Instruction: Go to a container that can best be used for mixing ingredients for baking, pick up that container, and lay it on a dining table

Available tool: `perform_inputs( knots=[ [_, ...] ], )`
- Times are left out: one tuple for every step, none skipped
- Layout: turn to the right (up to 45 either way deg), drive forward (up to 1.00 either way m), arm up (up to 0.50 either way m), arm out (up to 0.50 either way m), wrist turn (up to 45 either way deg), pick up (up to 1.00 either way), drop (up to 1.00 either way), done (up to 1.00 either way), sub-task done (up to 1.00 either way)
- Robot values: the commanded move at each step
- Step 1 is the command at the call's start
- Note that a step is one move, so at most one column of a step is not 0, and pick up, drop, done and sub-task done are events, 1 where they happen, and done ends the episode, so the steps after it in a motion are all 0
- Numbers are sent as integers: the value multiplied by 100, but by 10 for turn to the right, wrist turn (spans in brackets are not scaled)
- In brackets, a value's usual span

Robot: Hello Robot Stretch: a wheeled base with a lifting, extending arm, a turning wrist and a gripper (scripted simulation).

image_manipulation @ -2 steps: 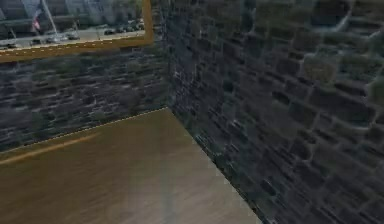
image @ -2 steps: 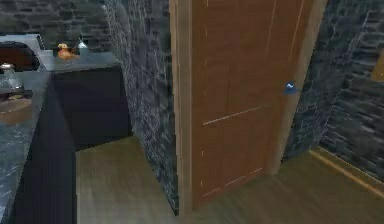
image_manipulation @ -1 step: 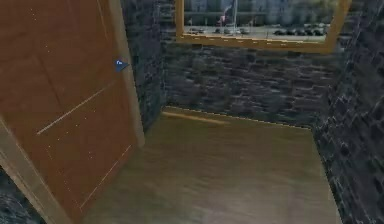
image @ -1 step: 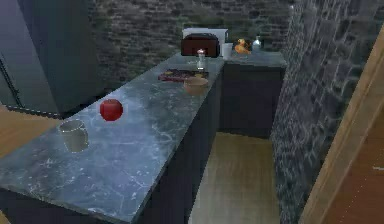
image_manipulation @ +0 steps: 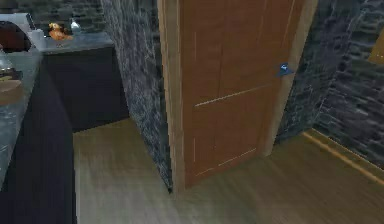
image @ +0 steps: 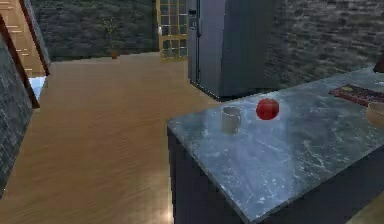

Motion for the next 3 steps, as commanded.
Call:
perform_inputs(
  knots=[
    [-390, 0, 0, 0, 0, 0, 0, 0, 0],
    [450, 0, 0, 0, 0, 0, 0, 0, 0],
    [450, 0, 0, 0, 0, 0, 0, 0, 0]
  ],
)
